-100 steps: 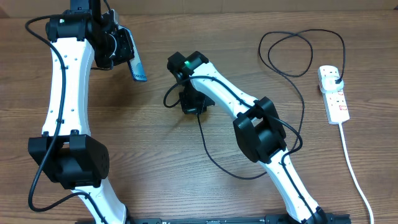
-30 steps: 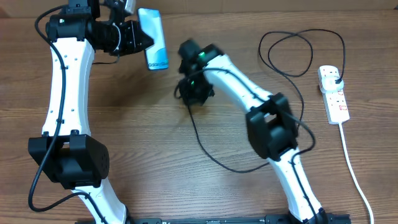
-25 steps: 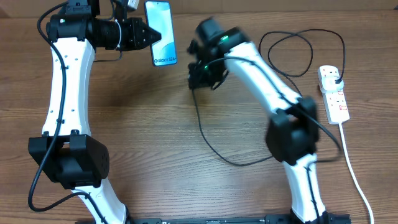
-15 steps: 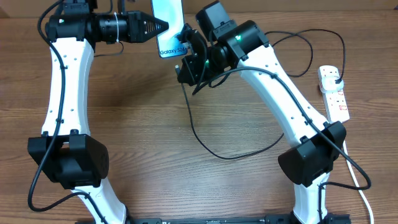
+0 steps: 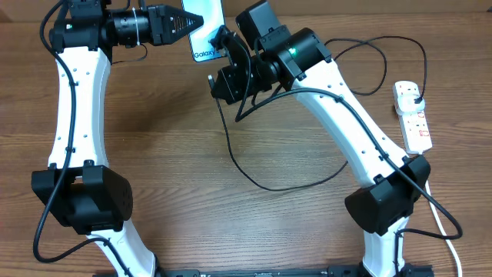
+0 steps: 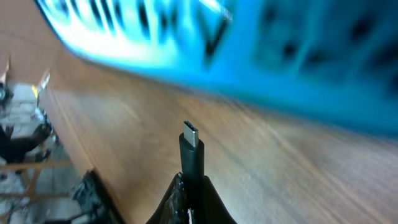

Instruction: Plug charger to phone and switch on socket

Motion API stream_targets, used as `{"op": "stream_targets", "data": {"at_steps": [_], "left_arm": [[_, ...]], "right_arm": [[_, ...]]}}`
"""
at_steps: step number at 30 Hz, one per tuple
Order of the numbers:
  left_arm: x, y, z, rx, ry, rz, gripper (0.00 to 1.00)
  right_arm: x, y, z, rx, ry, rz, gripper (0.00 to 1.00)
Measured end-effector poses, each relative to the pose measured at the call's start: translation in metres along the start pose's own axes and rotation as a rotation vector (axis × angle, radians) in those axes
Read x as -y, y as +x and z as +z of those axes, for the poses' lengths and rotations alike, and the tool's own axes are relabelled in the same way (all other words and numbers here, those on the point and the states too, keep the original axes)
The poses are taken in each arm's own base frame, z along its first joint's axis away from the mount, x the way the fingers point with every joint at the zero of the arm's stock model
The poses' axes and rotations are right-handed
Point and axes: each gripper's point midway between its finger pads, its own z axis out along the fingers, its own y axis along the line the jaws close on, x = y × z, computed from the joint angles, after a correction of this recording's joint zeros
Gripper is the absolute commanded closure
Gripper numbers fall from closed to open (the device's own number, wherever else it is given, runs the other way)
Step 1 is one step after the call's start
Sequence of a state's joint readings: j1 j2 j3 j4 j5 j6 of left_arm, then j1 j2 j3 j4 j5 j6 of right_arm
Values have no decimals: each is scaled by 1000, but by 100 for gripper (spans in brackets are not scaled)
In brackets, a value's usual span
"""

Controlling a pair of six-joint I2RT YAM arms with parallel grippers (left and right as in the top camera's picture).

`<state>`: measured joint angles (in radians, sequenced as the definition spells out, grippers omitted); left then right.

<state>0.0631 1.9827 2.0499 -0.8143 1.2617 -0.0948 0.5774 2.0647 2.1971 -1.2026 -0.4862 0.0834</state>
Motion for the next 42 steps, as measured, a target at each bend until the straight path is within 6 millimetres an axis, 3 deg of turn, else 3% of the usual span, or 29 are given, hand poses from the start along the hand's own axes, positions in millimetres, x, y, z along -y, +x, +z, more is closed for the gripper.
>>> {"op": "stream_targets", "data": {"at_steps": [7, 19, 33, 42], "left_arm": [[13, 1, -1, -7, 76, -11, 96], [17, -8, -2, 12, 94, 41, 96], [27, -7, -3, 5, 153, 33, 96], [27, -11, -4, 14, 155, 63, 96]], "right_arm": [[-5, -19, -15, 90, 15, 6, 96], [-4, -13, -19, 76, 33, 38, 96], [-5, -26, -33, 150, 64, 49, 96], [-6, -19, -37, 129, 69, 69, 96]]}}
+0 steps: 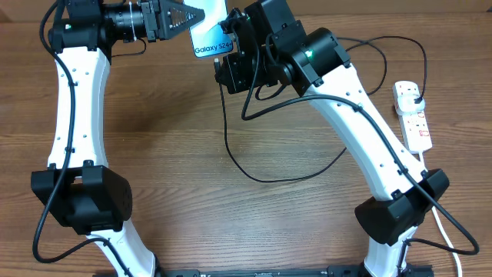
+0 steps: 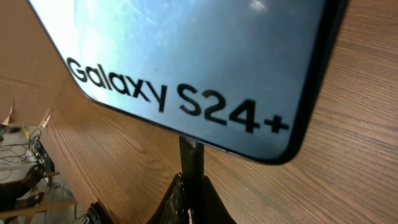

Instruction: Plug charger to phone and switch on socket

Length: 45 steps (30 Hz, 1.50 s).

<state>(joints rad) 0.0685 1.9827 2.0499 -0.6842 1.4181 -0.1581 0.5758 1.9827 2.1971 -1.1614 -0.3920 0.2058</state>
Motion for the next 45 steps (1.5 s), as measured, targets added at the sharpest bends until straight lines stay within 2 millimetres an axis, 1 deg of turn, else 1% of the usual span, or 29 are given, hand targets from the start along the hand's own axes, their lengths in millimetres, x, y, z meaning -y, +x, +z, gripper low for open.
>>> {"op": "stream_targets", "data": {"at_steps": [13, 27, 33, 38, 41, 43, 45], "left_arm": [[2, 0, 0, -2, 14, -9, 96], [4, 0, -2, -1, 24, -19, 96], [8, 0, -3, -4, 50, -15, 96], [14, 1, -3, -10, 85, -16, 96], [15, 1, -3, -10, 88, -16, 96], [16, 1, -3, -11, 92, -11, 96], [16, 0, -3, -10, 96, 3, 96]], "right_arm": [[-9, -6, -9, 32, -29, -15, 96], [-8, -7, -10, 34, -37, -9, 96], [-9, -7, -11, 32, -55, -7, 96], [-7, -17, -14, 68, -59, -3, 96], [-7, -19, -16, 69, -77, 11, 96], [-7, -17, -16, 59, -89, 17, 96], [-7, -9, -16, 29, -93, 30, 96]]}}
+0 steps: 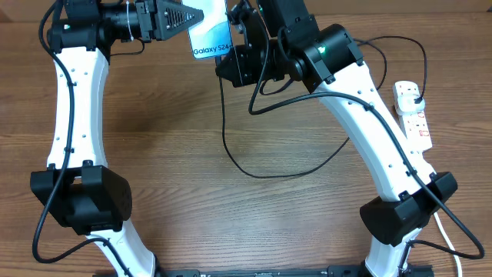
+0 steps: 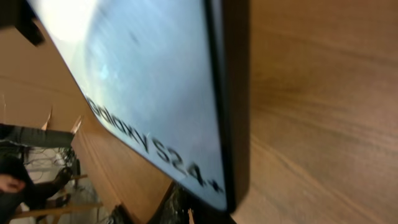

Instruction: Plug charger to phone and switch on socket

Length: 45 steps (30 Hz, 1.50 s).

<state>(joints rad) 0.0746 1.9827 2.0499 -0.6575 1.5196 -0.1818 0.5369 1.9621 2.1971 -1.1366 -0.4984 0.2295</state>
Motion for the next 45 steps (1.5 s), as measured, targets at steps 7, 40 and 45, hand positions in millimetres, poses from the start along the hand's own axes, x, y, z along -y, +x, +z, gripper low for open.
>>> {"op": "stream_targets", "data": {"at_steps": [7, 40, 45], "left_arm": [[3, -4, 0, 1, 11, 27, 96], [5, -5, 0, -2, 22, -14, 96], [5, -5, 0, -2, 22, -28, 96]], "right_arm": [[-11, 11, -1, -50, -71, -28, 96], [-17, 3, -10, -33, -171, -43, 96], [-17, 3, -11, -33, -174, -43, 96]]}}
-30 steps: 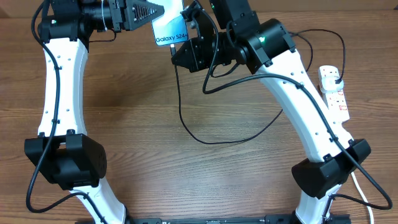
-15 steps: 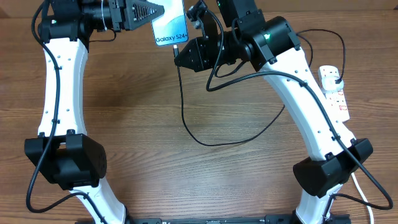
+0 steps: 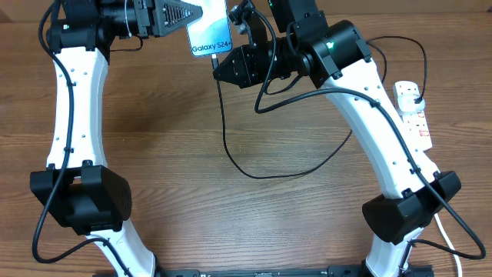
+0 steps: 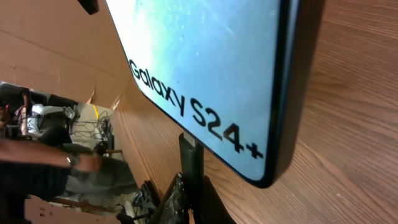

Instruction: Plug charger to phone and switch on socket

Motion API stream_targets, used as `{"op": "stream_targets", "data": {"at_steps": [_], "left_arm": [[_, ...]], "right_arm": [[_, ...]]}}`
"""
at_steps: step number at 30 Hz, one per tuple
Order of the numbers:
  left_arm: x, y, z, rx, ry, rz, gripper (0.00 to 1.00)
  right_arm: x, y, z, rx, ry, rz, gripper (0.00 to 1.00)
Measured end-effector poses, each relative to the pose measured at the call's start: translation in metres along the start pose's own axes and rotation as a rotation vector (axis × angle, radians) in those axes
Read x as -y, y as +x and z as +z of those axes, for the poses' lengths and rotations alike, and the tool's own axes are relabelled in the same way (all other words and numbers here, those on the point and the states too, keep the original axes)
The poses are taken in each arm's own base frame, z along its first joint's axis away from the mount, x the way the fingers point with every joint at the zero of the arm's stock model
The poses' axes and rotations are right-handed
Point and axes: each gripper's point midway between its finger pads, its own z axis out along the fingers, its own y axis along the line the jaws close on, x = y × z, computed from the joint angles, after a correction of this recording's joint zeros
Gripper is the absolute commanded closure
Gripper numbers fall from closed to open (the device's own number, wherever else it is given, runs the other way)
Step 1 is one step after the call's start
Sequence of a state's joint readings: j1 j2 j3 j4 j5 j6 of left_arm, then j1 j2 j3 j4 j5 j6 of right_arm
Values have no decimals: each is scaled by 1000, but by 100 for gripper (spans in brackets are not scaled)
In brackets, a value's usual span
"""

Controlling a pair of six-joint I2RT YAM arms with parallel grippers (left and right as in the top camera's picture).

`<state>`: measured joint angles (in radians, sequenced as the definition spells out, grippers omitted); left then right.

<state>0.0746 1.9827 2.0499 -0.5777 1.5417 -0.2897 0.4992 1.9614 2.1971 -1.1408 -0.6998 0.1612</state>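
Note:
A phone (image 3: 209,35) whose lit screen reads "Galaxy S24+" (image 4: 205,74) is held off the table at the far edge, with my left gripper (image 3: 196,17) shut on its upper part. My right gripper (image 3: 218,68) sits just below it, shut on the black charger plug (image 4: 191,168). The plug stands upright and its tip goes behind the phone's lower edge, so the port is hidden. The black cable (image 3: 222,123) loops across the table to the white socket strip (image 3: 416,123) at the right.
Both white arms reach from the near edge to the far edge of the wooden table (image 3: 169,169). A charger head (image 3: 408,95) is plugged into the strip's far end. Beyond the table's edge lies room clutter (image 4: 68,118).
In the right wrist view the phone was edge-on with the plug hidden under it. Now its screen faces the camera and the plug stands under its lower edge. My right gripper has shifted slightly left.
My left gripper held the phone raised at the far edge throughout. At first my right gripper held the plug with its bare tip short of the blurred phone. Then the tip was behind the phone's bottom edge, then the phone showed edge-on, and now the tip is again behind that edge.

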Motion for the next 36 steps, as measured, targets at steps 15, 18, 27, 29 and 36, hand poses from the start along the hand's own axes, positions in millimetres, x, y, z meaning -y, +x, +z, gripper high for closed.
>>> {"op": "stream_targets", "data": {"at_steps": [15, 18, 27, 29, 36], "left_arm": [[-1, -1, -3, 6, -6, -20, 96], [-1, -2, -4, 7, -8, -19, 96], [-3, -3, -6, 14, -20, -39, 96], [-3, -3, -6, 14, -21, -49, 96], [-3, -3, -6, 14, -18, -98, 96]], "right_arm": [[-3, -4, 0, 15, -11, 0, 96], [-3, -5, 0, 16, -13, 2, 96], [-5, -9, 0, 33, -20, -5, 96], [-5, -11, 0, 38, -19, -7, 96], [-5, -19, -1, 70, -17, -31, 96]]}}
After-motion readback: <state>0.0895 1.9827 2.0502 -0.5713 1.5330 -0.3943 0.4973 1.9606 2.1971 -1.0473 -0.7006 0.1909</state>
